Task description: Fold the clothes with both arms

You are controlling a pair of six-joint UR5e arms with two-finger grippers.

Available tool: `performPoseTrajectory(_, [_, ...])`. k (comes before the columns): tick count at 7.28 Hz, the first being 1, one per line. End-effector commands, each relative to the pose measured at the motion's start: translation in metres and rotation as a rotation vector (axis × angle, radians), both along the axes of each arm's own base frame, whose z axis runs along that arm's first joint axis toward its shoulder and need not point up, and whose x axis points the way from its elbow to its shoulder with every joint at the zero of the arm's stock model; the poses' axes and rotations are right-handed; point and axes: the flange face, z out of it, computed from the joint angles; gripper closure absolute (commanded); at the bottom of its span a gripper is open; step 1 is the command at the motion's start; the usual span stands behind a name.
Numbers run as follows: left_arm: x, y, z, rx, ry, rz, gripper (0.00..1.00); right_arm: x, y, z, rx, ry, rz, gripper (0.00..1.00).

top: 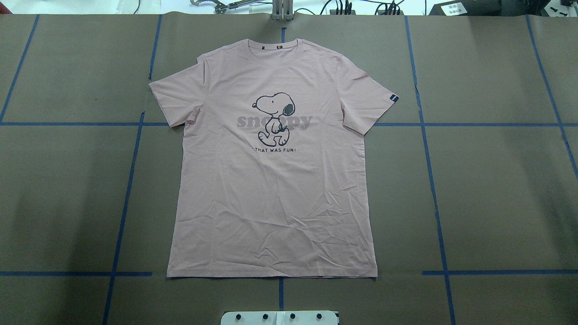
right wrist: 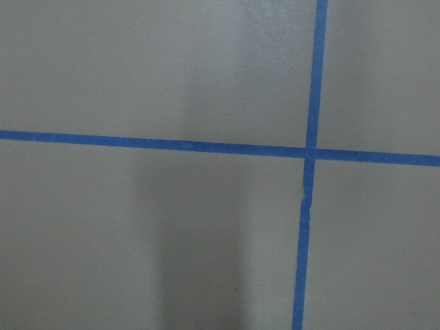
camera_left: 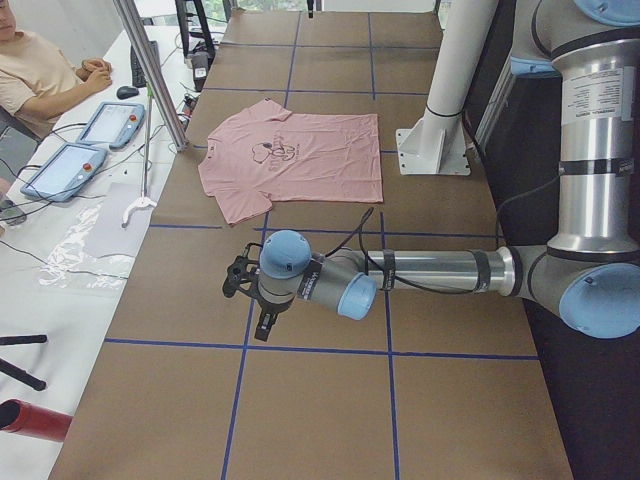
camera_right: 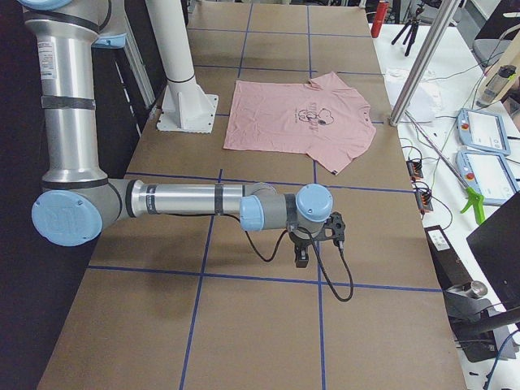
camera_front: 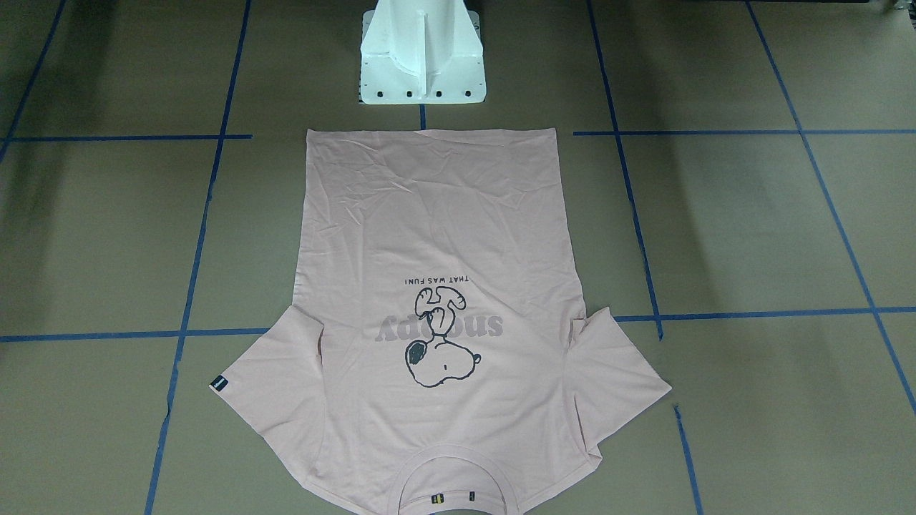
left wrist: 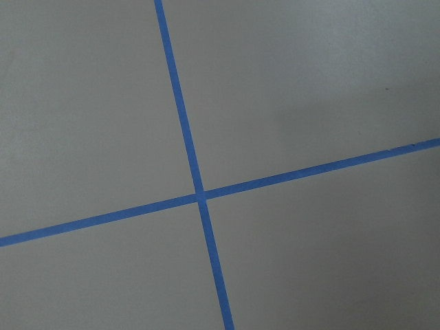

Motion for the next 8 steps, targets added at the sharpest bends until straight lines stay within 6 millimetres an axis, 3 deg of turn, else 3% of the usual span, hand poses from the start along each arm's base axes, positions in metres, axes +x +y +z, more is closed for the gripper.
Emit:
performPoseTrajectory(1, [0.001, -0.005, -0.024, 0.049, 0.002, 0.002, 0.00, 0.006, -0.005, -0.006, 0.012, 0.009, 0.013, 0.00])
performPoseTrajectory(2, [0.000, -0.007, -0.044, 0.081, -0.007, -0.009, 0.00, 0.007, 0.000, -0.016, 0.032, 0.009, 0.016, 0.00])
performPoseTrajectory(3, [0.001, -0.006, -0.026, 0.042, -0.001, -0.007, 0.00, 0.007, 0.012, -0.006, 0.014, 0.009, 0.013, 0.00])
performPoseTrajectory(4, [0.001, -0.006, -0.033, 0.062, 0.005, -0.004, 0.00, 0.007, 0.016, -0.009, 0.036, 0.008, 0.012, 0.00])
performPoseTrajectory(5, [0.003, -0.008, -0.023, 0.061, 0.004, 0.003, 0.00, 0.005, 0.016, -0.003, 0.037, 0.007, 0.011, 0.00])
performPoseTrajectory(7, [0.006, -0.009, -0.025, 0.073, 0.017, 0.013, 0.00, -0.026, 0.008, -0.019, 0.127, -0.009, -0.019, 0.00])
performPoseTrajectory(8, [0.010, -0.009, -0.027, 0.082, 0.031, 0.026, 0.00, -0.054, -0.009, -0.042, 0.108, -0.028, 0.005, 0.00])
